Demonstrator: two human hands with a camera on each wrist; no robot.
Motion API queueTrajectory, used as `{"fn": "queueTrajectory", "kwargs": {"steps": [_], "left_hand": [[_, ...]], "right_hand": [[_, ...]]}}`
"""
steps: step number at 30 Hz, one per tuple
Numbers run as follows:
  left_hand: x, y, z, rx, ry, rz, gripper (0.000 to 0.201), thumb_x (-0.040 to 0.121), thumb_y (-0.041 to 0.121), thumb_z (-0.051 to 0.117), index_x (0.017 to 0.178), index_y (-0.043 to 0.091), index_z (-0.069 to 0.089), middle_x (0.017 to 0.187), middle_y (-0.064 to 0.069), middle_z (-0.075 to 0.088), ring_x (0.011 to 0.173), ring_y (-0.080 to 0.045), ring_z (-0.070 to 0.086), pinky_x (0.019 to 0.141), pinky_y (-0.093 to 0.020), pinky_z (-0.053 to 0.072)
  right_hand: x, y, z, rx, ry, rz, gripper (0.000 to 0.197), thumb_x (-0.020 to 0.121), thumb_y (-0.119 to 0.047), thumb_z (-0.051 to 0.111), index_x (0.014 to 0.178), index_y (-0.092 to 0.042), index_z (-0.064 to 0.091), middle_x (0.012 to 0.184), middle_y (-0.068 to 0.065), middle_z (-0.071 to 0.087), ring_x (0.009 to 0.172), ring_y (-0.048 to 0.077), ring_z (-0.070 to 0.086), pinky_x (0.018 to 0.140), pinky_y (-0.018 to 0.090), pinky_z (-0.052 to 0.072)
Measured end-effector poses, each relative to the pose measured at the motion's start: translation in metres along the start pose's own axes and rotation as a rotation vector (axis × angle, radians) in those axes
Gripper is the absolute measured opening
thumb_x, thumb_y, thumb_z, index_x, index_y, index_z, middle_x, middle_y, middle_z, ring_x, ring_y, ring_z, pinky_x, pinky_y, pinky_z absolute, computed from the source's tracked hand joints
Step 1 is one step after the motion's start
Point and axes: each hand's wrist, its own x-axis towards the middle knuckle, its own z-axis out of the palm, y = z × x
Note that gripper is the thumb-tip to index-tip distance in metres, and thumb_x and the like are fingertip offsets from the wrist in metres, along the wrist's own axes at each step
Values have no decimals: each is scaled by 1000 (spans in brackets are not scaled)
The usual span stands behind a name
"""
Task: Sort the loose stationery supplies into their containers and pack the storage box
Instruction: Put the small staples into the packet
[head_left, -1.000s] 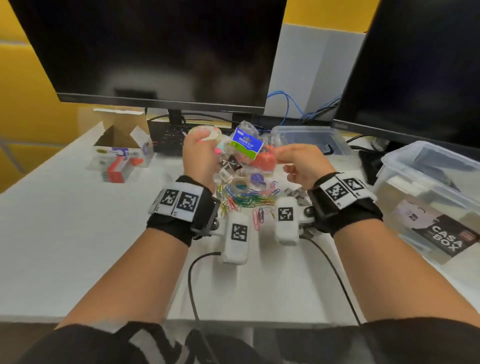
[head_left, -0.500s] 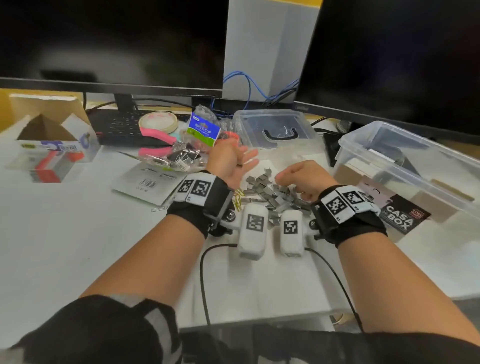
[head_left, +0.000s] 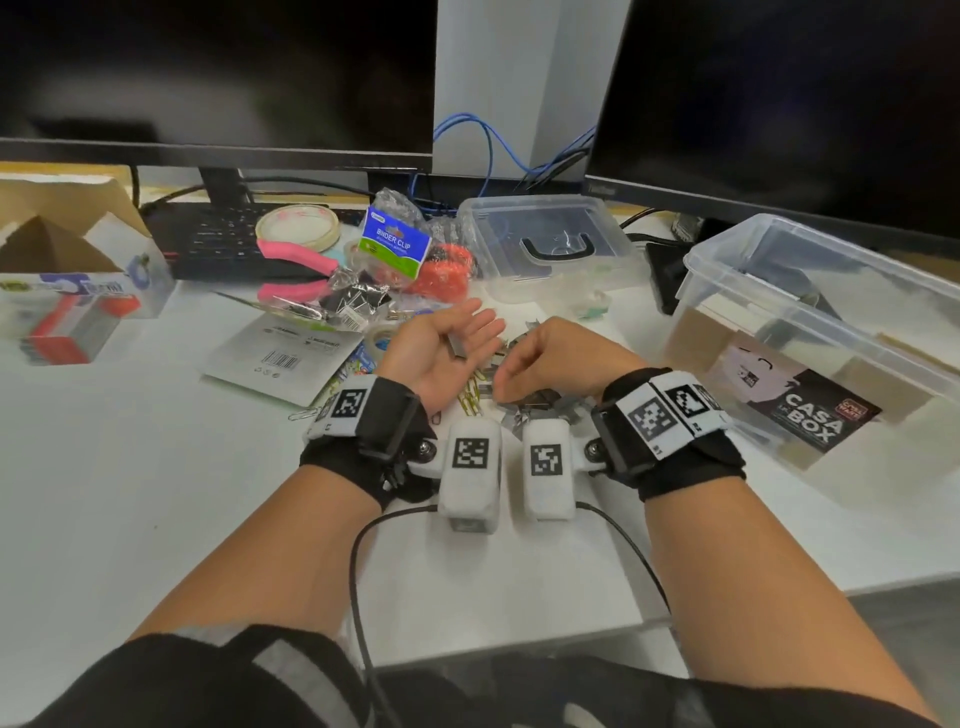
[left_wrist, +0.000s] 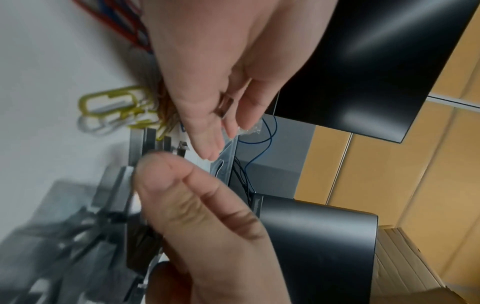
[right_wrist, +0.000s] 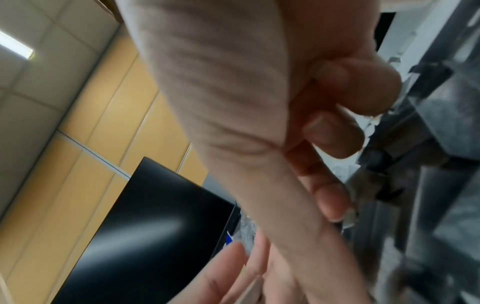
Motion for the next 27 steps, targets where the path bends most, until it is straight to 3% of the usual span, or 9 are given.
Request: {"fn": "queueTrajectory", "kwargs": {"steps": [3,8,12,16,20,23,25,27], "left_hand": [[-1,4,-3,-14,-10,-4,35,97,-1,35,131,-4,44,134,-23,50,123,-34,51,94,-37,45],[2,2,-1,-10,-26,-29,35,96,-2,35,129,-6,45,129,-24,54,122,-35,52,93,-36,46],[5,-1,3,0,-44,-44,35,97,-1,36,130,-6,46,129,-23,54,121,-34,53,94,-36,46],[7,-3,5,-8,-54,-40,34,96,3,41,129,-5,48,129,-22,55,119,-31,55,96,-35,46],[8,-6,6,18,-95,-64,39,99,22,40,128,-3,49,120,-17,61,102,-23,60,87,-30,51],[9,-10,6,32,-163,-130,52,99,36,39,130,-4,49,126,-17,54,116,-23,53,99,-37,46],[6,-10,7,15,-224,-163,53,99,37,36,127,-5,51,123,-18,59,116,-24,57,96,-37,49],[2,-11,11,-9,-264,-171,40,99,27,39,114,-6,58,109,-18,66,104,-25,64,89,-36,54]], "right_hand": [[-1,3,-3,3,-31,-2,14,69,-17,81,81,-16,74,51,-13,58,47,-5,50,59,13,40],[-4,16,-8,38,43,-17,20,71,-14,80,89,-11,74,65,-5,57,56,3,51,64,15,44],[-2,19,-4,-18,72,-55,7,74,-17,78,80,-16,74,65,-8,63,52,-5,52,62,10,44],[2,25,0,51,246,-134,3,82,-18,70,80,-17,71,69,-9,61,50,-8,50,58,8,40],[9,28,1,237,450,-201,7,86,-17,65,81,-20,64,76,-3,61,56,-2,50,62,22,43],[9,20,7,315,520,-260,11,83,-15,69,78,-21,62,72,2,64,60,2,56,60,19,46],[8,15,13,329,516,-285,7,81,-17,72,77,-20,66,80,10,69,69,15,63,67,25,51],[6,14,13,320,559,-274,6,82,-23,70,77,-20,70,85,7,69,72,12,61,69,21,48]]}}
